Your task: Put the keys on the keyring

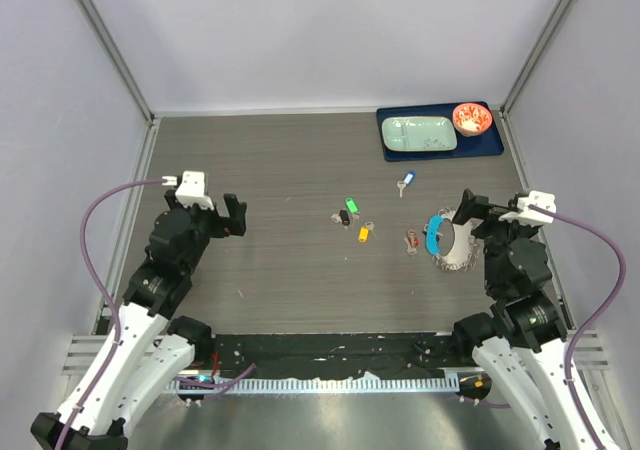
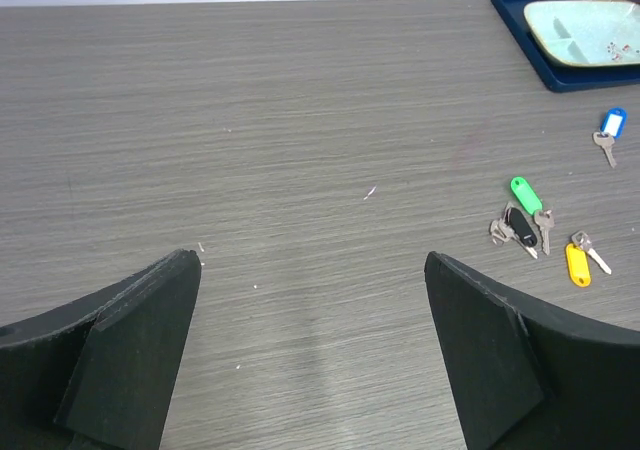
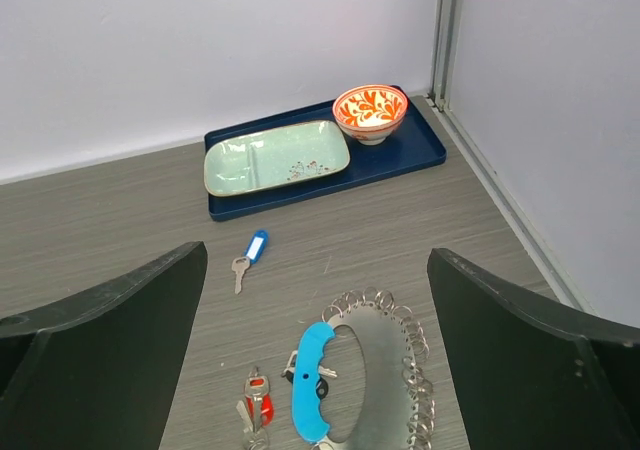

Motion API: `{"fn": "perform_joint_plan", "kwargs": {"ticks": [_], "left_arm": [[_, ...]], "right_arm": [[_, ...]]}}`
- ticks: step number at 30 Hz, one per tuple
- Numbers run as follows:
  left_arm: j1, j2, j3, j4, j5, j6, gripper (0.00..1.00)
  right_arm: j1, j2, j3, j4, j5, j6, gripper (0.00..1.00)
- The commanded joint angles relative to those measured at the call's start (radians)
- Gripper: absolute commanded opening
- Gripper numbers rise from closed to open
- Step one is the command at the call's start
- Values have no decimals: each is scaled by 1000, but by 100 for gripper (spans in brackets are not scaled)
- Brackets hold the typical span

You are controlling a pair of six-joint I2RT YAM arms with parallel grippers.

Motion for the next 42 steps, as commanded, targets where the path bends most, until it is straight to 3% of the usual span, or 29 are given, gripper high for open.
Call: {"fn": "perform_joint_plan", "kwargs": {"ticks": [1, 10, 17, 25, 28, 30, 37, 42], "left_arm": [[3, -30, 13, 65, 10, 22, 100], [3, -100, -2, 71, -2, 16, 100], [3, -172, -20, 62, -14, 10, 100], [3, -219, -27, 59, -20, 2, 100], [3, -223, -27, 59, -17, -1, 100], [3, -228, -27, 59, -14, -2, 100], [3, -237, -30, 62, -7, -10, 100], [-2, -249, -33, 68, 3, -13, 100]], "right_arm": [[8, -16, 5, 56, 31, -14, 100], [6, 36, 25, 9, 34, 17, 100], [9, 165, 85, -73, -16, 81, 100], [6, 577, 253, -391, 11, 276, 100], [-4, 687, 260, -427, 24, 331, 99], [-23, 737, 258, -426, -1, 367, 95], [-147, 934, 238, -331, -188, 447, 66], [-166, 1055, 241, -242, -225, 465, 63]]}}
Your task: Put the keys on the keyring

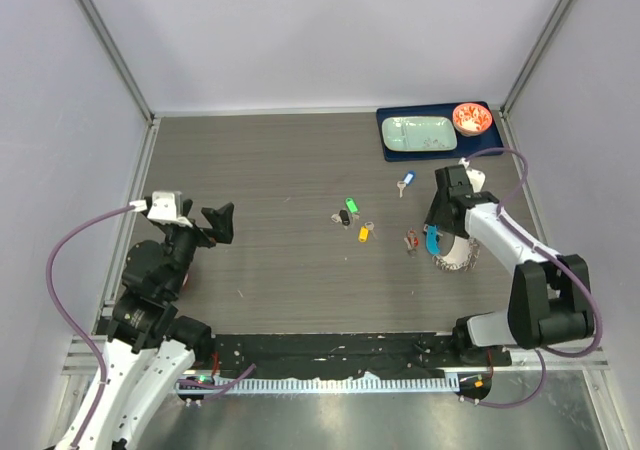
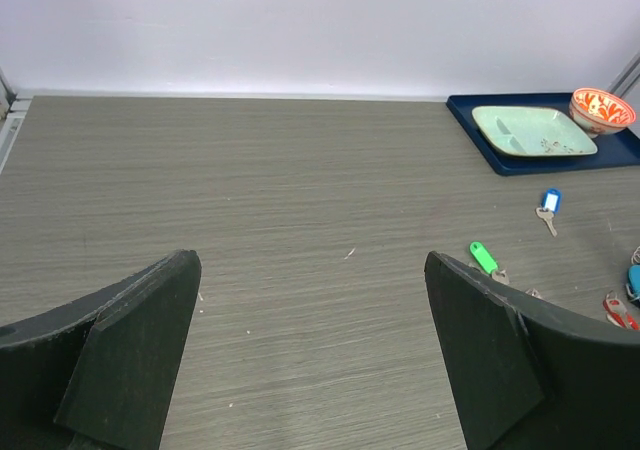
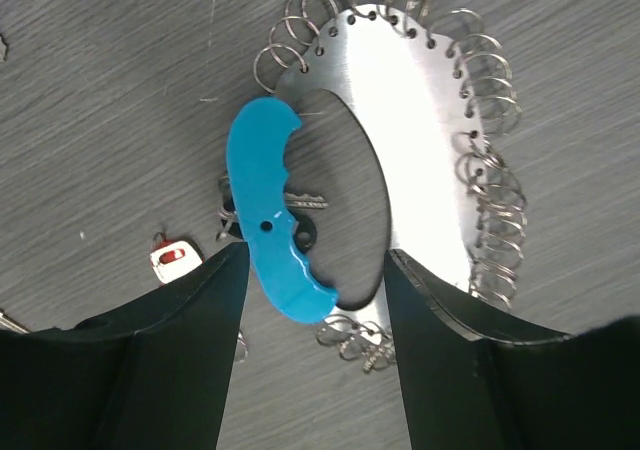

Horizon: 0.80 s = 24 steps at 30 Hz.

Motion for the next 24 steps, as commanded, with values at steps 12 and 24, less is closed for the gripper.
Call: {"fn": "perform_joint_plan", "kwargs": {"ticks": [12, 24], "left_arm": [[-26, -29, -9, 51, 15, -2, 100], [-47, -33, -12, 53, 16, 1, 100]], "right_arm": [[-17, 325, 96, 225, -52, 30, 55], [-28, 315, 52, 213, -49, 27, 32]]}}
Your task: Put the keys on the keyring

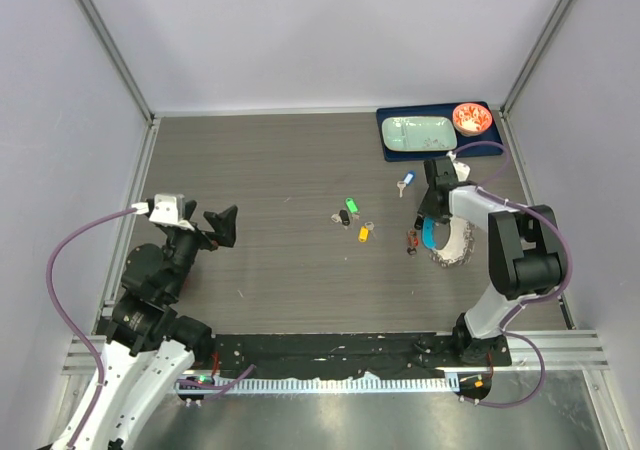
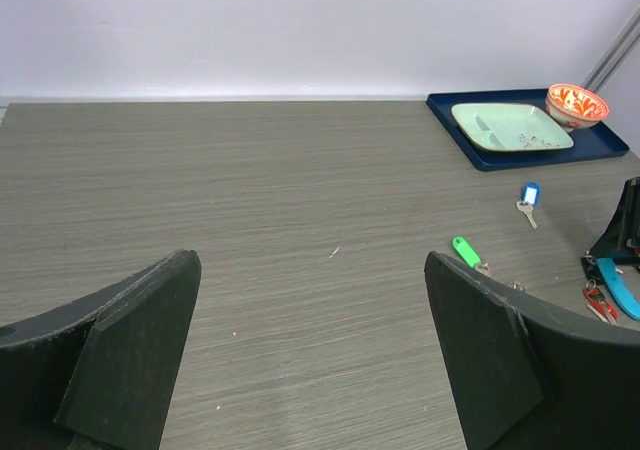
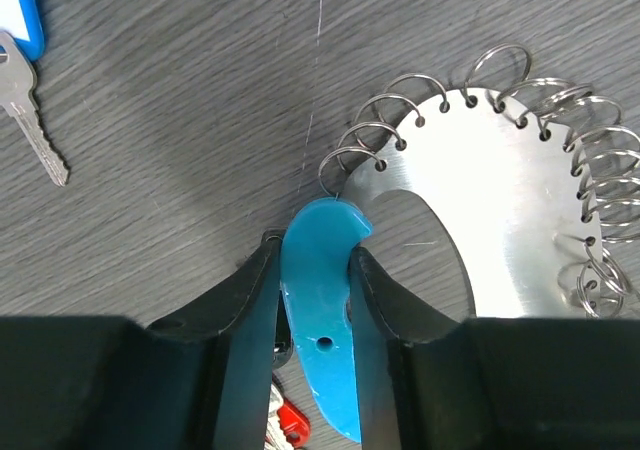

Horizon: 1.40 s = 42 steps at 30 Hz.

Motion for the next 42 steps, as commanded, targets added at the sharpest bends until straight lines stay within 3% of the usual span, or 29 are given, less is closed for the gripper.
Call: {"fn": "perform_joint_plan", "kwargs": {"ticks": [1, 8, 15, 22, 30, 37, 42], "left_arm": [[-9, -13, -4, 51, 11, 3, 100], [-21, -13, -6, 53, 15, 4, 100], [-26, -19, -6, 53, 16, 4, 100], [-26, -28, -4, 50, 7, 4, 100], [-26, -60, -3, 44, -31, 6, 100], [-23, -116, -7, 35, -137, 7, 100], [-15, -151, -12, 36, -182, 6, 100]], "right_arm": [[-8, -24, -45, -26, 21, -13, 28], [-7, -193, -55, -91, 63, -61, 2], [62, -389, -51, -154, 103, -139, 1], [340, -440, 56, -201, 146, -202, 1], [803, -216, 289, -186, 224, -260, 1], [1001, 124, 445, -119, 120, -329, 1], [1067, 273, 514, -69, 9, -377, 1]]}}
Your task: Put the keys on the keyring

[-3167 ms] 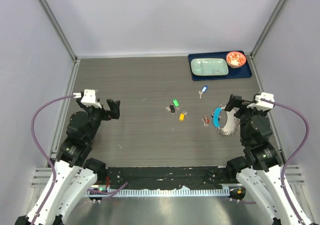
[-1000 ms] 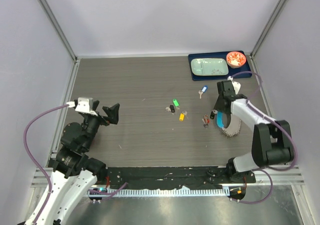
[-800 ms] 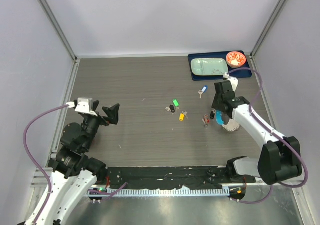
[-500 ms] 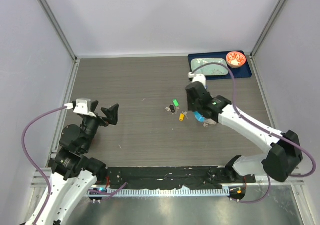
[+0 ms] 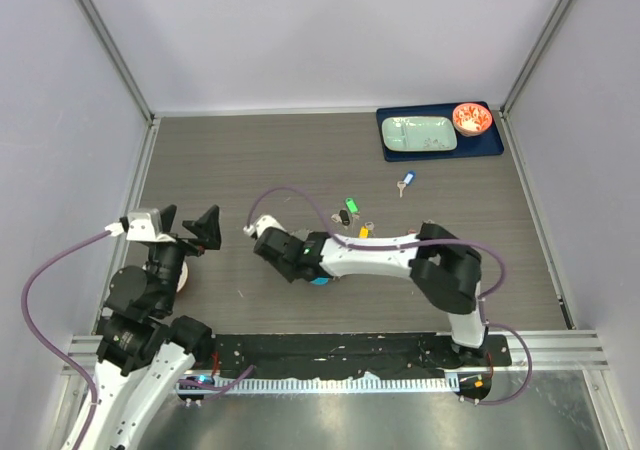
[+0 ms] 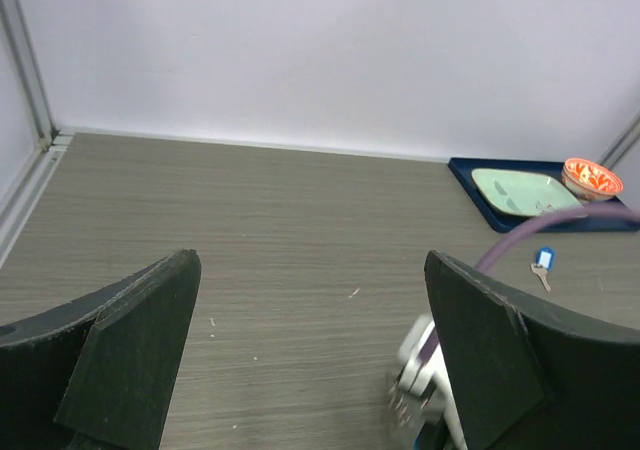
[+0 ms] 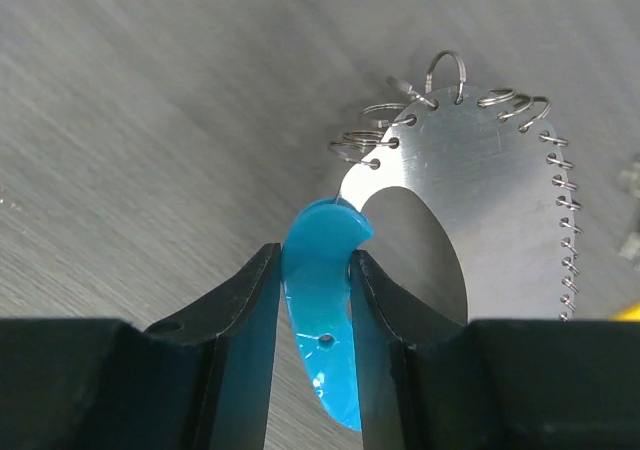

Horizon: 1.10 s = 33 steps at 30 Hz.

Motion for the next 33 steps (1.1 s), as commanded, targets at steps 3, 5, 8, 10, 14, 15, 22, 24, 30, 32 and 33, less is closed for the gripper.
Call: {"fn": "perform_joint_plan", "kwargs": {"ticks": [3, 5, 8, 10, 14, 15, 22, 24, 30, 32, 33], "left_arm": [[7, -28, -4, 36, -72, 5, 100], [7, -31, -4, 34, -72, 3, 100], [7, -30, -2, 34, -69, 5, 100], [9, -25, 1, 28, -65, 5, 100], [10, -7, 11, 14, -30, -9, 100], [10, 2, 18, 7, -21, -12, 100], [12, 169, 94, -96, 36, -67, 100], [12, 214, 113, -134, 50, -75, 100], [12, 377, 168, -252, 125, -156, 100], [12, 404, 174, -273, 152, -164, 100], [12, 421, 176, -292, 154, -165, 100]], "right_arm": [[60, 121, 124, 45, -112, -77, 11], [60, 140, 150, 45, -164, -76, 35], [61, 151, 185, 16, -184, -74, 64], [61, 123, 187, 2, -149, -79, 72], [36, 13, 114, -16, -95, -68, 78], [13, -15, 90, -16, -95, -64, 78], [-76, -315, -221, 56, -61, -16, 76], [-103, -420, -334, 100, -71, 22, 75], [-186, -625, -531, 175, -92, 70, 73], [-190, -656, -577, 198, -69, 85, 72], [-196, -682, -589, 201, -66, 87, 71]]}}
